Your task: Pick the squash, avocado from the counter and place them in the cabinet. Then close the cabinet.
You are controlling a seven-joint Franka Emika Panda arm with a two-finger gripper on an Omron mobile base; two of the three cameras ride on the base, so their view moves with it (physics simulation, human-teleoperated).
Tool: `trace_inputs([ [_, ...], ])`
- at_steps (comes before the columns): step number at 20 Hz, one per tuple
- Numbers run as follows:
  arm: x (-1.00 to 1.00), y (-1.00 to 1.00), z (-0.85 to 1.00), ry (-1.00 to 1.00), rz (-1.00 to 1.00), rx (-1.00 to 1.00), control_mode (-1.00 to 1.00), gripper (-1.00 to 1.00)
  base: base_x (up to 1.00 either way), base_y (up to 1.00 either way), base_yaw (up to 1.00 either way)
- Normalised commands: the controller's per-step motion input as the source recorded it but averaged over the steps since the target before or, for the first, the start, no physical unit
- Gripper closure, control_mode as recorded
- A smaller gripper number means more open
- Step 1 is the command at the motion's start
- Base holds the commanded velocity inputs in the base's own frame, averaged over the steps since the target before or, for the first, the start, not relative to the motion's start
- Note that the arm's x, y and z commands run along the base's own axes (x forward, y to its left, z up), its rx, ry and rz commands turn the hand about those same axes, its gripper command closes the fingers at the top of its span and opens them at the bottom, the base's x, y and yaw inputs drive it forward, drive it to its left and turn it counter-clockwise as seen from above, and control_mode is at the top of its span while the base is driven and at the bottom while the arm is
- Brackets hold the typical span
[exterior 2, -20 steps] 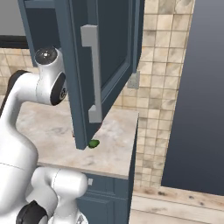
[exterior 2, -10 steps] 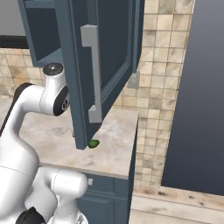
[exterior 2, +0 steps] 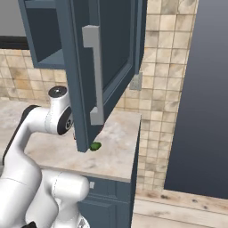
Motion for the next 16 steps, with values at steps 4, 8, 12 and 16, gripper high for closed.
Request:
trace_inputs([
  [4,0.18,-0.03,-0.54,0.00,0.00,-0.09,-1.00,-1.00,0.00,0.00,0.00],
  [8,0.19,-0.04,-0.42,0.00,0.00,-0.07,-1.00,-1.00,0.00,0.00,0.00],
  [12,0.21,-0.06,-0.34,0.00,0.00,-0.03,-1.00,-1.00,0.00,0.00,0.00],
  [16,0.18,-0.12,-0.30,0.00,0.00,-0.01,-1.00,-1.00,0.00,0.00,0.00],
])
